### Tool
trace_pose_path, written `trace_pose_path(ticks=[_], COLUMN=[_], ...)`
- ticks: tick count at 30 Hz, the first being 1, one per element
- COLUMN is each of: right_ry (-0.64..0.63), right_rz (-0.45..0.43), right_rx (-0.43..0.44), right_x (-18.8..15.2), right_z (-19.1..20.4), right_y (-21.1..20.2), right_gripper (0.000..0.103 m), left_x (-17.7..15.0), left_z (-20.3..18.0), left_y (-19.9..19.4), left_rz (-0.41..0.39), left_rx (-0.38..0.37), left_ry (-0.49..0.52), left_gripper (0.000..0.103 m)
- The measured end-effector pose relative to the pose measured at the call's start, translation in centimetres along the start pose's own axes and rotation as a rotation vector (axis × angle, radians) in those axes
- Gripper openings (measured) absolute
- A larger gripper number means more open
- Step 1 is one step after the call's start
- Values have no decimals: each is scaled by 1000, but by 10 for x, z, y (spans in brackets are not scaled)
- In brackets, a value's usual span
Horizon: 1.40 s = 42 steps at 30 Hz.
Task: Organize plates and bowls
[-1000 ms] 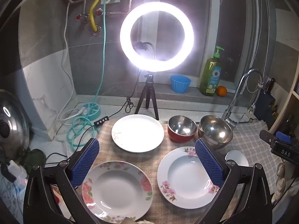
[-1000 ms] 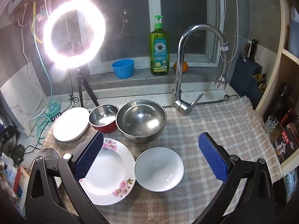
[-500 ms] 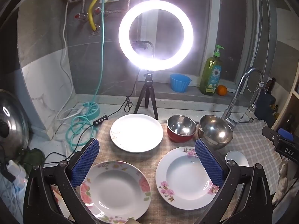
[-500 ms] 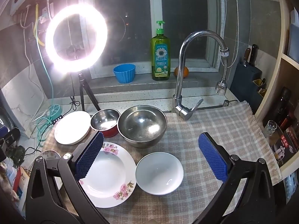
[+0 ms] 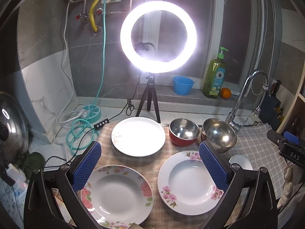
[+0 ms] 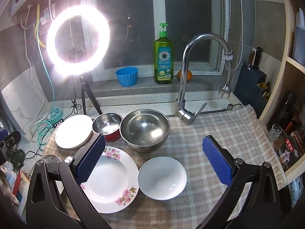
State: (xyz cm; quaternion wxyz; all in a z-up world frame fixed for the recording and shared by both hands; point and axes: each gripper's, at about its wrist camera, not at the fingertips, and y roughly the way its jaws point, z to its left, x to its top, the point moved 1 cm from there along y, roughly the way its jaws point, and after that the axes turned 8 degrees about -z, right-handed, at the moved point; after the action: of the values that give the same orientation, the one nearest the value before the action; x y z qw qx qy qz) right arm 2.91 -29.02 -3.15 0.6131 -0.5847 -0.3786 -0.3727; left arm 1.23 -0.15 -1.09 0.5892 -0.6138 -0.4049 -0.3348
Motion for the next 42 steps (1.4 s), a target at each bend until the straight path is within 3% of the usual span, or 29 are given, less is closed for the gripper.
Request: trace_pose_path(ticks=[42], right_ry=[-7], right_rz=[10], right_rx=[-3], right_x=[-3], right_z=[4], right_y=[1], right_gripper=[103], left_x=[7], left_z=[-7], left_y=[1], left_rz=[8], left_rx=[-11], left_ry=[5], left_gripper=[102])
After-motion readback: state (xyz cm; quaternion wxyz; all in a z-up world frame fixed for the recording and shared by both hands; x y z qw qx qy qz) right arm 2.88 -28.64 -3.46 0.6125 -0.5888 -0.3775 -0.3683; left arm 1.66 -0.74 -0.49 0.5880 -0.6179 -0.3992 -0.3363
